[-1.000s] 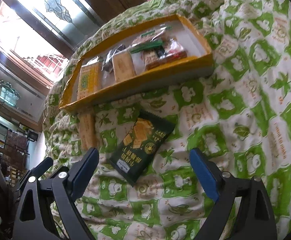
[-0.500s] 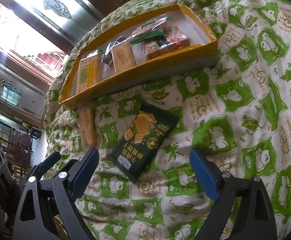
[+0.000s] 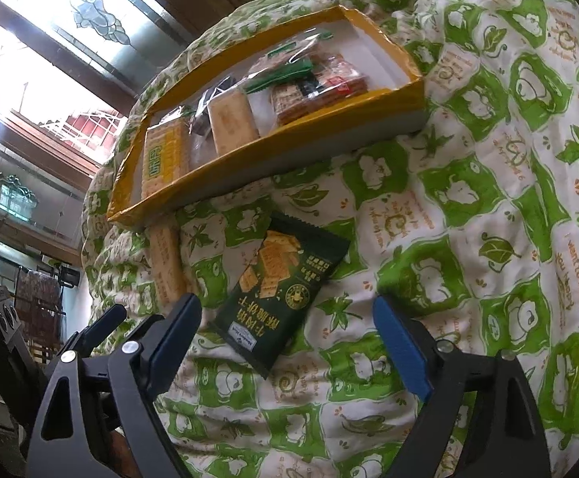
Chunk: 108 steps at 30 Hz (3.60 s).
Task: Organize snacks
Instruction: 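Grasp the tan cracker pack with the left tool while the right tool grasps the dark green pack, then carry the tan pack with the left tool while the right tool carries the dark green pack over the tray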
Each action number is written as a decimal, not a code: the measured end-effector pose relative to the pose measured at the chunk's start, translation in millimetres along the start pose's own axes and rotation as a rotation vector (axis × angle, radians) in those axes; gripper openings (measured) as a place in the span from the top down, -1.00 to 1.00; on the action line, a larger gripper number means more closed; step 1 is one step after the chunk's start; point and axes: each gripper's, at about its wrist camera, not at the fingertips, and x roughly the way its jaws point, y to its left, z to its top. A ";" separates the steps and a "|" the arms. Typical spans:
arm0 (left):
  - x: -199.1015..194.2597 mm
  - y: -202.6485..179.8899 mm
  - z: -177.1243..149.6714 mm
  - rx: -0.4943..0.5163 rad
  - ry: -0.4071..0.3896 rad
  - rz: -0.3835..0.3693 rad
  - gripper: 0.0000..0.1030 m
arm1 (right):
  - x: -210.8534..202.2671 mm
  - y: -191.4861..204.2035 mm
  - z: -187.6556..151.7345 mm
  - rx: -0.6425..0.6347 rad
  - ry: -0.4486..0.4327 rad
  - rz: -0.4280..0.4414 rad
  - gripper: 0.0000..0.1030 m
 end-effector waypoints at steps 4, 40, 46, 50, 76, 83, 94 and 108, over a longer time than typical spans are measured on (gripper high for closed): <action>6.2 0.5 3.9 0.005 0.007 0.003 -0.83 | 3.3 0.4 1.8 0.014 0.010 0.010 -0.53; 27.4 11.0 7.4 -0.035 0.034 0.007 -0.10 | 50.3 33.4 16.0 -0.037 0.051 -0.089 -0.31; 22.6 14.2 5.2 -0.050 0.039 -0.010 0.21 | 53.2 40.8 13.9 -0.104 0.039 -0.145 -0.13; 18.3 16.3 1.4 -0.059 0.042 -0.023 0.26 | 48.8 35.5 13.5 -0.091 0.029 -0.131 -0.03; -5.6 11.8 -8.2 -0.067 0.024 -0.055 0.28 | 15.3 25.6 8.4 -0.087 -0.009 -0.047 0.06; -13.4 11.3 -9.0 -0.070 0.013 -0.067 0.31 | 6.2 26.5 7.8 -0.097 -0.028 -0.044 0.07; 16.7 3.5 -9.6 -0.028 0.129 -0.019 0.31 | 5.5 25.4 8.0 -0.090 -0.027 -0.041 0.07; -4.6 4.1 -7.8 -0.048 0.062 -0.076 0.34 | -0.5 26.1 9.0 -0.094 -0.039 -0.027 0.07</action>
